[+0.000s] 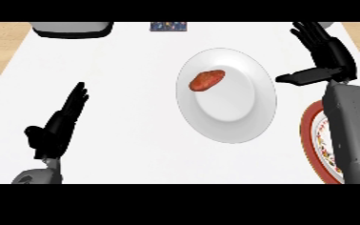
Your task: Pick the sweet potato from the plate and place it in the plate
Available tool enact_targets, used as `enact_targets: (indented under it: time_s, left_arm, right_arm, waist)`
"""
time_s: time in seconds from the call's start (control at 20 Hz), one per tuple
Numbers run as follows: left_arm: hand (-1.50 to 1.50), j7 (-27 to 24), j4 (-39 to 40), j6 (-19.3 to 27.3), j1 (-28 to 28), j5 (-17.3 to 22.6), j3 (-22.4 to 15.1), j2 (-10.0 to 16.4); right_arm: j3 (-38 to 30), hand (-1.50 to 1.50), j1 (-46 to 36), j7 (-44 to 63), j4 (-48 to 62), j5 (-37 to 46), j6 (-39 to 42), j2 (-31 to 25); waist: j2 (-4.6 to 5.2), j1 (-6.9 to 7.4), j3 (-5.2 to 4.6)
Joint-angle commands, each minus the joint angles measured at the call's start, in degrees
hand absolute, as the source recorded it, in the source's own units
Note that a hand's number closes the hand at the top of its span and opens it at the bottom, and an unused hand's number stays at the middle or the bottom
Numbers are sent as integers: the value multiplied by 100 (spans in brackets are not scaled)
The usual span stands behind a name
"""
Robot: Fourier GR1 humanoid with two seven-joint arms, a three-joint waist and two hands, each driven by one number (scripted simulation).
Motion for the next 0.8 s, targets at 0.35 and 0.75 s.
enact_targets:
  time_s: [0.35, 0.75]
  left_arm:
    - [0, -228, 140, 31, -52, -121, -57, -158]
    - [0, 25, -54, -175, -97, 25, 34, -2]
  right_arm:
    - [-1, -150, -287, -2480, 2557, 440, 1049, -1609]
    - [193, -150, -284, -3266, 3182, 655, 945, -1921]
  waist:
    - [63, 177, 11]
    - [85, 233, 21]
